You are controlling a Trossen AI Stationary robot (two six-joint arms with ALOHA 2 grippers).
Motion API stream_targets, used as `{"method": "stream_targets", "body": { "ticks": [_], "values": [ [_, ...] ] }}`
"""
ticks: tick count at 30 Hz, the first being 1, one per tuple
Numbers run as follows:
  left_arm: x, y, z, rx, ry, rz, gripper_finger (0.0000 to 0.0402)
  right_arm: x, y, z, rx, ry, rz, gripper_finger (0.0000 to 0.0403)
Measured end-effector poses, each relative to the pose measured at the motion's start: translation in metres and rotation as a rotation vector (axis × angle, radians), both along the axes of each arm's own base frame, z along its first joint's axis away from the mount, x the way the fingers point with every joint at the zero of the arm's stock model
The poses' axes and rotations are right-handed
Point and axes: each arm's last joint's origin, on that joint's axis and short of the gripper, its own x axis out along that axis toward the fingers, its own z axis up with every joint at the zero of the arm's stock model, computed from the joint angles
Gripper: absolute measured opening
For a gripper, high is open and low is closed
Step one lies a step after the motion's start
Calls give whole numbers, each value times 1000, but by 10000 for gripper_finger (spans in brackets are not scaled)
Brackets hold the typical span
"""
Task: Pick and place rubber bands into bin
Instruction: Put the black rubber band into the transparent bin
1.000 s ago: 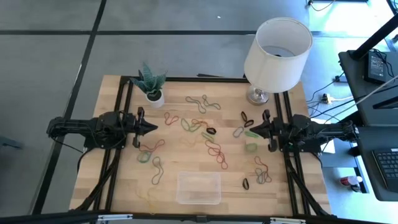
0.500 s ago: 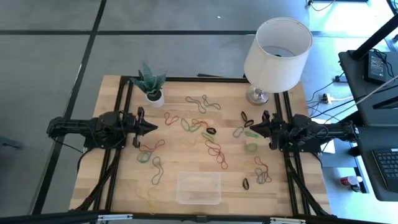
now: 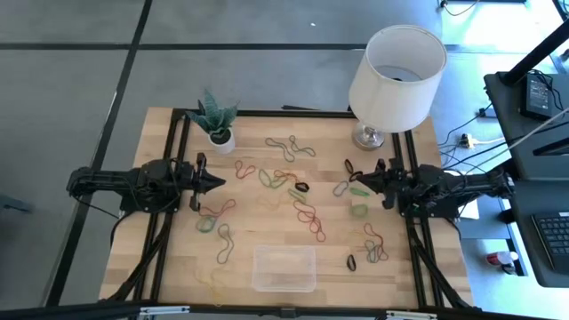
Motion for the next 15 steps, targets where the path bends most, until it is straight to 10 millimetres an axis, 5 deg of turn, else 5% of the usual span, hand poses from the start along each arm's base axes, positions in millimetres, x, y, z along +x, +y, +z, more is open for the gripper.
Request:
{"method": "stream_targets", "body": {
  "ticks": [7, 15],
  "values": [
    [0, 0, 0, 0, 0, 0, 4, 13, 0, 6, -116, -30, -34, 1],
    [0, 0, 0, 0, 0, 0, 4, 51, 2, 29, -247, 177, -72, 0]
  ]
}}
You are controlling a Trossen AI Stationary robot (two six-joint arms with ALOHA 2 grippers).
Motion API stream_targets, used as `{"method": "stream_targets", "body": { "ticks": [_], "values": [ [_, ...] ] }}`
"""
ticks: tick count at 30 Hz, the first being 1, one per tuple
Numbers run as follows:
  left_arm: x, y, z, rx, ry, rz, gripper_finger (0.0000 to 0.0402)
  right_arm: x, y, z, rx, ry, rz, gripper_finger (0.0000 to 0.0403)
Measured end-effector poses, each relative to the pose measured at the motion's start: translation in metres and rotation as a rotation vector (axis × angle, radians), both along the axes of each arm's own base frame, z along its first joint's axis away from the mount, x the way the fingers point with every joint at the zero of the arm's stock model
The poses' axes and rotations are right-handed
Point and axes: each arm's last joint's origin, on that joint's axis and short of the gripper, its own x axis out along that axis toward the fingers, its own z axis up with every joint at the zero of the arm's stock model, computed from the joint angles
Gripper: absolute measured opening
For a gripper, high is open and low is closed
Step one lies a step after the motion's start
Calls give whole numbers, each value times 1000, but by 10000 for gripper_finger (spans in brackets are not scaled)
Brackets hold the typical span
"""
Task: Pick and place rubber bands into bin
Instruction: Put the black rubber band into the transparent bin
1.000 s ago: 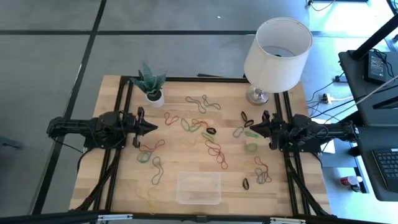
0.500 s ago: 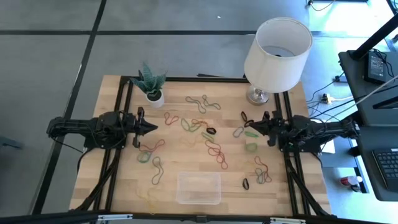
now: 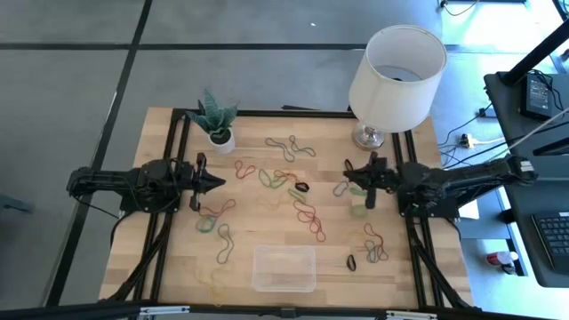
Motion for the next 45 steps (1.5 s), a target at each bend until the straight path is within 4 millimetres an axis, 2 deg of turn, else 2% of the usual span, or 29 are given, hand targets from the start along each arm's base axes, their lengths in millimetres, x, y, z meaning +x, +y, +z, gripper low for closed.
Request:
{"method": "stream_targets", "body": {
  "ticks": [3, 7, 12, 19, 25, 30, 35, 45],
  "values": [
    [0, 0, 0, 0, 0, 0, 4, 23, 4, 16, -21, 113, 13, 0],
    [0, 0, 0, 0, 0, 0, 4, 60, 10, 32, -25, 368, -24, 0],
    [0, 0, 0, 0, -1, 0, 4, 110, 17, 42, 33, 613, -92, 0],
    [0, 0, 0, 0, 0, 0, 4, 182, 17, 30, 116, 830, -138, 15],
    [0, 0, 0, 0, 0, 0, 4, 225, 9, 7, 160, 1049, -190, 48],
    [0, 0, 0, 0, 0, 0, 4, 239, -4, -12, 246, 1190, -262, 83],
    [0, 0, 0, 0, -1, 0, 4, 241, -17, -23, 338, 1235, -249, 109],
    [0, 0, 0, 0, 0, -1, 4, 240, -29, -23, 303, 1243, -246, 101]
  ]
}}
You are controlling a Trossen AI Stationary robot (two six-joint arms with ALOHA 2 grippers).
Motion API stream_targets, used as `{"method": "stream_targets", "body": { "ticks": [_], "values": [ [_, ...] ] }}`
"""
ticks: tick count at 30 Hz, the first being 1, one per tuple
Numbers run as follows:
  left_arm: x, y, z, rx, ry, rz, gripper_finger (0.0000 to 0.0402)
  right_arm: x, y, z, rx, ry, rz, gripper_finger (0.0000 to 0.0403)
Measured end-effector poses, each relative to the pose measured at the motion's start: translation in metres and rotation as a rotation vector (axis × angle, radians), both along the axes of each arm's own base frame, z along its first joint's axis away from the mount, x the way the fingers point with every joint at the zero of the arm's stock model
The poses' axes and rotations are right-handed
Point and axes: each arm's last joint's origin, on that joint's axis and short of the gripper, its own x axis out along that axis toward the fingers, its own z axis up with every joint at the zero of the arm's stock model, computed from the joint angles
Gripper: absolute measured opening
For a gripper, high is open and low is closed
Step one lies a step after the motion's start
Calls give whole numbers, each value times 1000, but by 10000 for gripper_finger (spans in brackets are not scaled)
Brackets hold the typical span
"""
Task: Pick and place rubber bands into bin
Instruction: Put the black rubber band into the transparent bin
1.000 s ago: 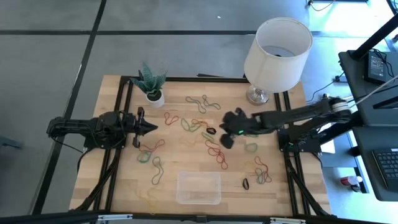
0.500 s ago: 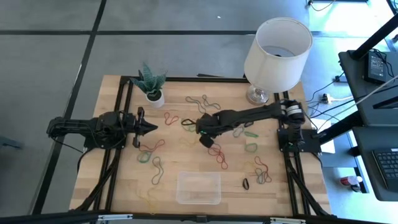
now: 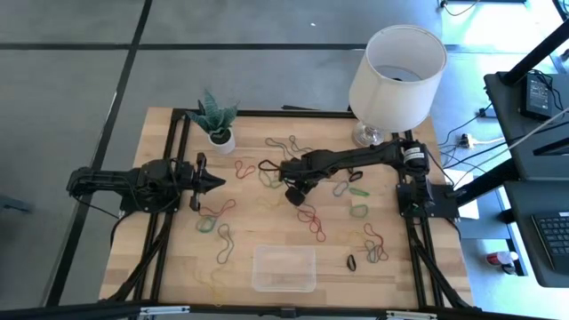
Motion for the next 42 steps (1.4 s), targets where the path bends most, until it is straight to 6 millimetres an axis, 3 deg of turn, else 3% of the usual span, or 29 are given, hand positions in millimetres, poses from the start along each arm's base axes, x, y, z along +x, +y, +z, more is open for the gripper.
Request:
{"method": "stream_targets", "body": {
  "ticks": [4, 13, 18, 23, 29, 34, 39, 42],
  "values": [
    [0, 0, 0, 0, 0, 0, 4, -1, -4, -6, -68, -4, 6, 95],
    [0, 0, 0, 0, 0, 0, 4, -19, -2, -49, -5, -16, 8, 89],
    [0, 0, 0, 0, 0, 0, 4, -26, 8, -53, -10, 22, 93, 17],
    [0, 0, 0, 0, 0, 0, 4, -36, 20, -36, -25, 78, 177, 14],
    [0, 0, 0, 0, -1, 0, 4, -52, 22, 15, -121, 39, 205, 7],
    [0, 0, 0, 0, -1, 0, 4, -63, 34, 55, -137, -119, 226, 9],
    [0, 0, 0, 0, -2, 1, 4, -65, 42, 72, -156, -228, 226, 4],
    [0, 0, 0, 0, -2, 1, 4, -63, 47, 72, -142, -260, 196, 8]
  ]
}}
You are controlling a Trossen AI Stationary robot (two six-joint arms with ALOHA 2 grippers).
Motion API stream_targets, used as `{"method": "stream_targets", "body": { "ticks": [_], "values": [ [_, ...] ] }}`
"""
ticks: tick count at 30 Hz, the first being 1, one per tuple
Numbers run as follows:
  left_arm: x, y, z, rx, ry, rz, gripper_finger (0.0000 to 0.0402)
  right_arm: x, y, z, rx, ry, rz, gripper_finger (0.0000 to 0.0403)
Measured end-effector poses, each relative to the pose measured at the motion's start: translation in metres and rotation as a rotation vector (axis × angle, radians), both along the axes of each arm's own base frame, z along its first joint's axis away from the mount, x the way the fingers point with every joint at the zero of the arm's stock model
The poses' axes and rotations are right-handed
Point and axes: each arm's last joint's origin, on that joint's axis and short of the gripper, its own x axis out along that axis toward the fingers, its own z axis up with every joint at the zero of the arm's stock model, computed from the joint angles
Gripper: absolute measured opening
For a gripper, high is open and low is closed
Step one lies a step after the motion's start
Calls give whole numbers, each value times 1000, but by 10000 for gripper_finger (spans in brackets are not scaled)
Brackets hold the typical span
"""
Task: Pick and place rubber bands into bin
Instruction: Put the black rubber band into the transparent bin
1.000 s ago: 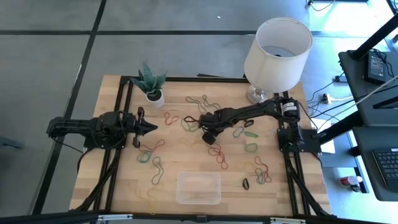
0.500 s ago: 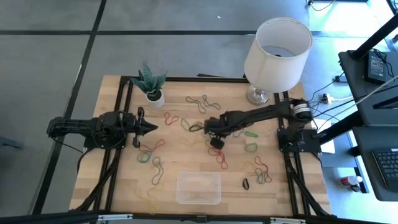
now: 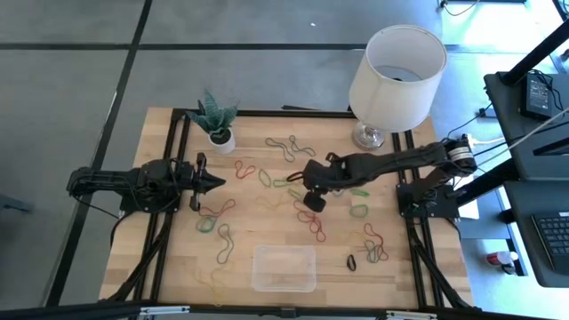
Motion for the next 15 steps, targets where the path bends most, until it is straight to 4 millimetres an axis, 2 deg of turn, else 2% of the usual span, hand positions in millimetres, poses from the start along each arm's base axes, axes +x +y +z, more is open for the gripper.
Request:
{"method": "stream_targets", "body": {
  "ticks": [8, 15],
  "values": [
    [0, 0, 0, 0, 0, 0, 4, 6, 21, 4, 67, -114, -20, 4],
    [0, 0, 0, 0, 0, 0, 4, 8, 78, 15, 80, -314, 80, 3]
  ]
}}
